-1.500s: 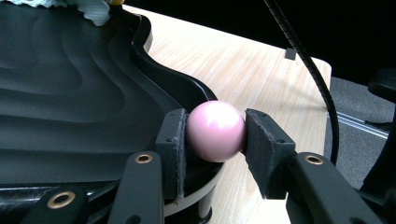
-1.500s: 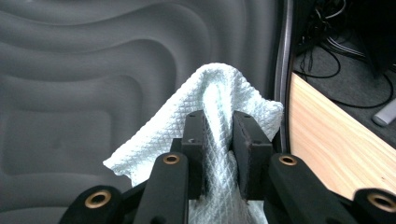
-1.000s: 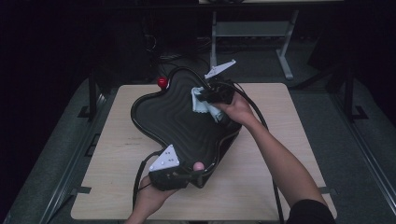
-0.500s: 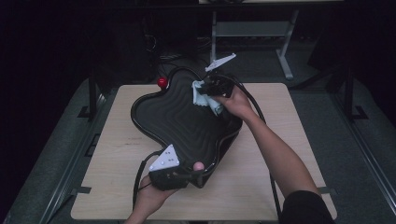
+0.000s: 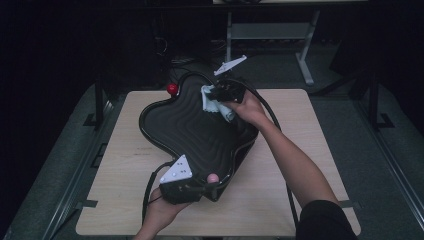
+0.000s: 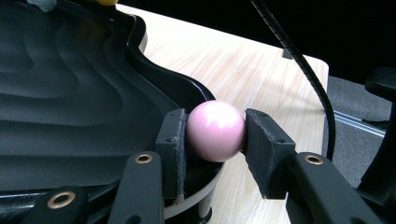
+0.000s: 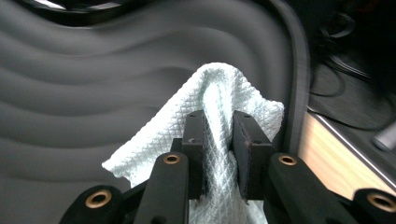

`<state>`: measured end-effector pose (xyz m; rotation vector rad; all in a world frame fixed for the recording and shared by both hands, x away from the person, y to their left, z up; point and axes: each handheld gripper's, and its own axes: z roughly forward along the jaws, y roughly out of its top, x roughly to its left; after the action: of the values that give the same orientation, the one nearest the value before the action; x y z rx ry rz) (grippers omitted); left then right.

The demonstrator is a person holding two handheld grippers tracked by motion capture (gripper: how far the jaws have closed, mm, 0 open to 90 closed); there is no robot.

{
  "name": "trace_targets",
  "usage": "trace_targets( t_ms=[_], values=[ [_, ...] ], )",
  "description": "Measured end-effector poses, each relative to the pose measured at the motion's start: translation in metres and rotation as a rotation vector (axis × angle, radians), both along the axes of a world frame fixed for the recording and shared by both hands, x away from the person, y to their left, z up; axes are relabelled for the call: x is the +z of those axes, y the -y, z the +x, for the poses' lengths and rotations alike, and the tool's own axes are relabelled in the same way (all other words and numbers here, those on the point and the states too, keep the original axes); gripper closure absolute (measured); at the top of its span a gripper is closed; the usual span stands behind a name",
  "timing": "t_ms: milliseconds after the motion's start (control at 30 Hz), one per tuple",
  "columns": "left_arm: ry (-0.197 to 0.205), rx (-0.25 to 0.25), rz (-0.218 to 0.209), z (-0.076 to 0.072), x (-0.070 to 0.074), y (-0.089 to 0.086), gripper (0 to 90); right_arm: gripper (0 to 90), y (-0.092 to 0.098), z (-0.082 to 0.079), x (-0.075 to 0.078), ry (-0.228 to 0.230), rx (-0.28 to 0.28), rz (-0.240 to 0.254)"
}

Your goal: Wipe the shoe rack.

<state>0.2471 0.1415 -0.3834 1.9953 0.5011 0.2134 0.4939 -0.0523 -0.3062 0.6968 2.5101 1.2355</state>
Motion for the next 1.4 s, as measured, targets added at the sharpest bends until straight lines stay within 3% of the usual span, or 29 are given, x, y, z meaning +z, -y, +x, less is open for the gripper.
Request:
trace_targets(
  t_ms=[67, 233, 367, 533, 600, 733, 900, 1067, 1133, 1267, 1333, 1400],
  values=[
    [0.0, 0.0, 0.001, 0.0, 0.0, 0.0, 60.1, 75.9, -0.003, 0.001, 0.002, 0.013, 0.009, -0.012],
    [-0.003, -0.001, 0.004, 0.0, 0.0, 0.0, 60.1, 75.7, 0.004, 0.013, 0.001, -0.028, -0.056, 0.024],
    [0.0, 0.001, 0.002, 0.0, 0.0, 0.0, 60.1, 75.8, -0.011, 0.001, 0.005, 0.02, 0.02, -0.006],
    [0.001, 0.0, 0.004, 0.0, 0.0, 0.0, 60.1, 75.8, -0.008, 0.015, 0.007, -0.01, -0.031, 0.01],
    [0.0, 0.0, 0.003, -0.001, 0.0, 0.0, 60.1, 75.8, -0.014, 0.009, 0.008, -0.012, -0.005, 0.013],
    [0.0, 0.001, 0.003, 0.0, 0.0, 0.0, 60.1, 75.9, -0.026, 0.001, 0.011, 0.026, 0.054, 0.003],
    [0.0, 0.0, 0.006, 0.0, 0.001, 0.0, 60.1, 75.7, -0.018, 0.02, 0.014, -0.019, -0.022, 0.016],
    [0.0, 0.0, 0.005, 0.0, 0.0, 0.0, 60.1, 75.8, -0.035, 0.005, 0.017, 0.023, 0.068, 0.005],
    [0.0, 0.0, 0.006, 0.0, 0.001, 0.0, 60.1, 75.8, -0.036, 0.008, 0.018, 0.024, 0.064, 0.001],
    [0.001, 0.0, 0.006, 0.0, 0.001, 0.0, 60.1, 75.8, -0.023, 0.028, 0.018, 0.006, -0.035, 0.01],
    [0.0, 0.0, 0.006, 0.0, 0.0, 0.0, 60.1, 75.7, -0.024, 0.028, 0.018, 0.004, -0.032, 0.007],
    [0.0, -0.001, 0.007, 0.0, 0.001, 0.0, 60.1, 75.7, -0.031, 0.02, 0.019, 0.014, 0.013, 0.008]
  ],
)
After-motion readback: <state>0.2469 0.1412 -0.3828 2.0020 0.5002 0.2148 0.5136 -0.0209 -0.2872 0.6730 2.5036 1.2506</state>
